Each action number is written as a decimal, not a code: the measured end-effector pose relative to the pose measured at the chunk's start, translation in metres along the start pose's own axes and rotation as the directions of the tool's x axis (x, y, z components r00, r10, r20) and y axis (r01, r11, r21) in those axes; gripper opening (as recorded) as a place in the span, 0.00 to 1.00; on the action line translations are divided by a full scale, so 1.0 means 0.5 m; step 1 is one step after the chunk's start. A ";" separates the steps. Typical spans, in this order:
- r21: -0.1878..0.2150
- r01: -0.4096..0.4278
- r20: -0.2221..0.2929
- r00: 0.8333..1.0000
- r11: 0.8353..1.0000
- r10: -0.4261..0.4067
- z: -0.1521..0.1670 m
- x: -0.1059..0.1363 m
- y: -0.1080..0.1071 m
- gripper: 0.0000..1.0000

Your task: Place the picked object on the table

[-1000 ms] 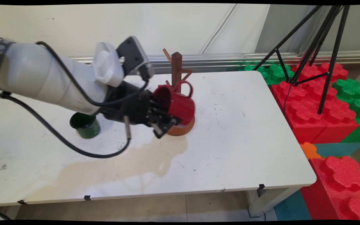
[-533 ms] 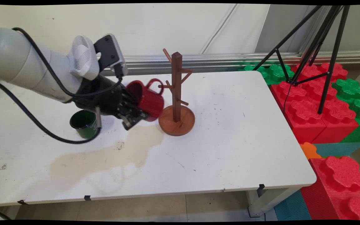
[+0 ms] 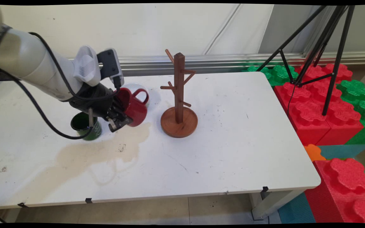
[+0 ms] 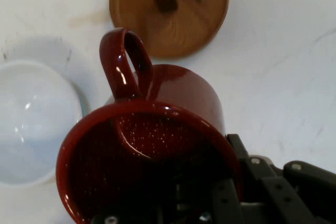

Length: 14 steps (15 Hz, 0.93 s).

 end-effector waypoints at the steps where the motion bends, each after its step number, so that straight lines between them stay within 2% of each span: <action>1: -0.001 -0.006 0.019 1.000 1.000 0.006 0.010 -0.003 -0.006 0.00; 7: -0.034 -0.071 0.126 0.989 0.997 0.074 0.079 -0.019 -0.037 0.00; 14: -0.068 -0.123 0.190 0.973 0.990 0.133 0.141 -0.024 -0.060 0.00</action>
